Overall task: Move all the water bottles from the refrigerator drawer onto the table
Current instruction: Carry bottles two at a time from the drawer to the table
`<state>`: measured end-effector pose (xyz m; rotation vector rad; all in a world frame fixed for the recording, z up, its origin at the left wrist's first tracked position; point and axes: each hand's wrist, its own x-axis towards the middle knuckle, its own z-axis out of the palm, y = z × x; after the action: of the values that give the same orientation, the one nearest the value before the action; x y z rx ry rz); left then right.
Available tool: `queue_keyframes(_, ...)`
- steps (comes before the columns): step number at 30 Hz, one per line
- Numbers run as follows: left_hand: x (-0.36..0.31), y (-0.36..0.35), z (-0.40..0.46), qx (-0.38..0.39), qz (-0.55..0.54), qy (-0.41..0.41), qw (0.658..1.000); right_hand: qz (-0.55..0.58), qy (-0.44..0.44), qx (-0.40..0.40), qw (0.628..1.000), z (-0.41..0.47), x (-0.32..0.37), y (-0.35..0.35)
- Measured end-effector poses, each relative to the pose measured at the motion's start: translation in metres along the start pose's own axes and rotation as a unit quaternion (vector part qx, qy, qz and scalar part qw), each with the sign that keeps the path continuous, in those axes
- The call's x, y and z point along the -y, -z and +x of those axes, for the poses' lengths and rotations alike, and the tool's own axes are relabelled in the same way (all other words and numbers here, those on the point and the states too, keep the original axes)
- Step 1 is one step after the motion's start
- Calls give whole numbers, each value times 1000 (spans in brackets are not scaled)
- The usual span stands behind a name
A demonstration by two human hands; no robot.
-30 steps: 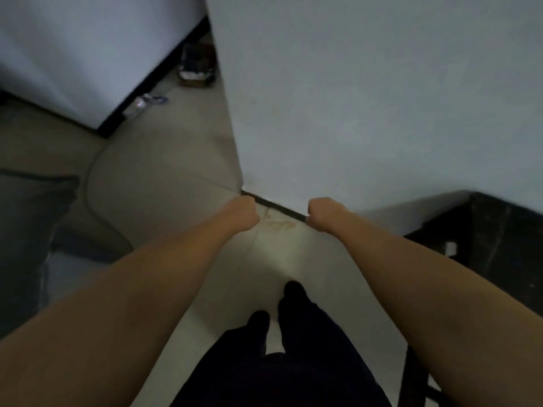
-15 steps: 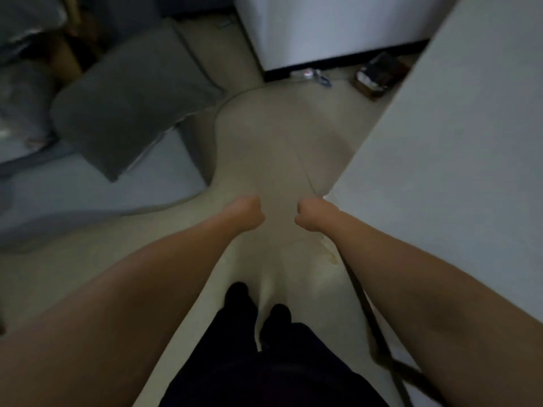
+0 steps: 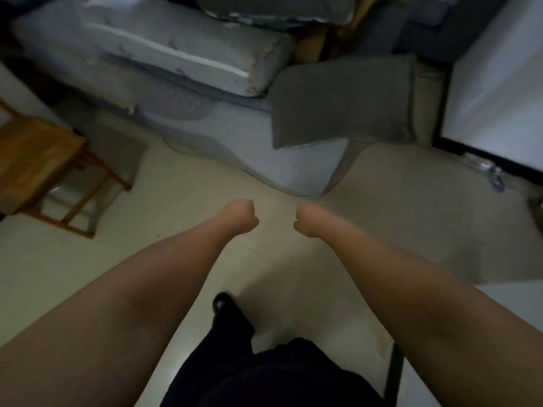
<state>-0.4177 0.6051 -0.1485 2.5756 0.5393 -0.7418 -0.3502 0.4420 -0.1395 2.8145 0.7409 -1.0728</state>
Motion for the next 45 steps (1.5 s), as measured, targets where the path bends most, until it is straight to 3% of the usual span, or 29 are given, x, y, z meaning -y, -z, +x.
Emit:
queue_keyframes(9, 183, 94, -2, -50, -54, 122, 990, -77, 120, -11, 990, 83, 192, 54)
queue_keyframes(21, 333, 134, -25, -108, -203, 283, 931, -213, 268, 24, 939, 168, 371, 79)
queue_keyframes(34, 425, 204, -19, -206, -333, 488, 780, -310, 481, 58, 818, 241, 591, 130)
queue_keyframes(45, 477, 155, -87, -208, -405, 614, 645, -387, 603, 118, 688, 202, 699, 67)
